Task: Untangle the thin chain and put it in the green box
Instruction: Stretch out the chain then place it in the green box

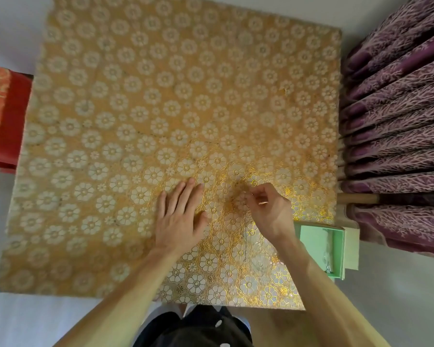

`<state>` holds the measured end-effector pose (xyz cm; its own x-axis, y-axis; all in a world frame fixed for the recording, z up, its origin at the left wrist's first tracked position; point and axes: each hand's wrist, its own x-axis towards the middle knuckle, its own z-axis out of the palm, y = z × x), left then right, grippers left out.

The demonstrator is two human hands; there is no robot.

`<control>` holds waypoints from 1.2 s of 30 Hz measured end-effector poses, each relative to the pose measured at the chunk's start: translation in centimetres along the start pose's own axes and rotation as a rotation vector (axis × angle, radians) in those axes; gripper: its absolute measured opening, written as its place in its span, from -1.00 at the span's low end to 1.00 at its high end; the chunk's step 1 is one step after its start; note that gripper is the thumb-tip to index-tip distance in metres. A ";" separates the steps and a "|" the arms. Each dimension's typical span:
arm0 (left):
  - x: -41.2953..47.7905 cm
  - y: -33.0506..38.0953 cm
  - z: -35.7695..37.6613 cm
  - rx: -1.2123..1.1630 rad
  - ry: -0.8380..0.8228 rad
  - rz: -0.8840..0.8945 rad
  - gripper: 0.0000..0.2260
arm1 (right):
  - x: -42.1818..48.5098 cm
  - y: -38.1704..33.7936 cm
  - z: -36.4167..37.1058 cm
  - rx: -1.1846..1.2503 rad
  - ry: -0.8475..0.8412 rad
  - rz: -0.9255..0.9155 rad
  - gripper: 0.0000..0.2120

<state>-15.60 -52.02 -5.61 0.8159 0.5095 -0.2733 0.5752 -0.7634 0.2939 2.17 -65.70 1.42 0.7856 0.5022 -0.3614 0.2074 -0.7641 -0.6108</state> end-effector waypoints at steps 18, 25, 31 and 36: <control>5.1 16.2 -5.1 -0.713 -0.787 0.285 -0.81 | -7.2 3.7 -11.1 0.702 0.152 0.405 -0.92; 4.6 15.8 -6.8 -0.654 -0.817 0.276 -0.80 | -10.0 6.2 -12.1 0.922 0.315 0.535 -0.94; 5.6 16.0 -9.2 -0.416 -0.802 0.377 -0.77 | -13.5 8.7 -11.9 1.045 0.576 0.685 -0.90; 6.5 17.1 -9.8 -0.275 -0.831 0.427 -0.80 | -15.8 10.1 -11.3 1.138 0.685 0.773 -0.87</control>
<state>0.12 -57.86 6.60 0.7180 -0.3116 -0.6223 0.3204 -0.6458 0.6930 -1.54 -85.98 8.93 0.6632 -0.3790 -0.6454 -0.6552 0.1228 -0.7454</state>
